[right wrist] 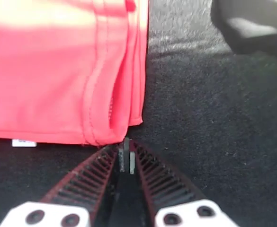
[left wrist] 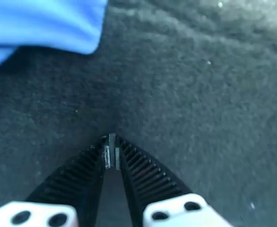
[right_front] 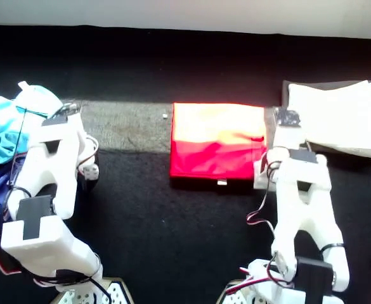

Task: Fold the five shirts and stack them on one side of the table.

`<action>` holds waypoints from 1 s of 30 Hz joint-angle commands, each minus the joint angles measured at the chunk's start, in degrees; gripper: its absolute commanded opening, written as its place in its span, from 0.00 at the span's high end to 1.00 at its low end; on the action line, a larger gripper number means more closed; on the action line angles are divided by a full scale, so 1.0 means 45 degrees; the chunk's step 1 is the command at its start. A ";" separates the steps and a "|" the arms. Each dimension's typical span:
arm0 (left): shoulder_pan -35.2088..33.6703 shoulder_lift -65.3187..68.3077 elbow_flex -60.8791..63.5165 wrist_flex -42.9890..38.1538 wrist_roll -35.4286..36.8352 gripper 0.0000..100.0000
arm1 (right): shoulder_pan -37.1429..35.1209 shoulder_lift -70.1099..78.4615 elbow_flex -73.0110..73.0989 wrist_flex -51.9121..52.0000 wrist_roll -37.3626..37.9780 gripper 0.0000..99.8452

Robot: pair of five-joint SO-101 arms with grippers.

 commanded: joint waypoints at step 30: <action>0.0127 -0.1045 0.1846 -0.2716 0.0098 0.99 | -0.2393 1.1985 -1.8022 0.7453 -0.5021 0.71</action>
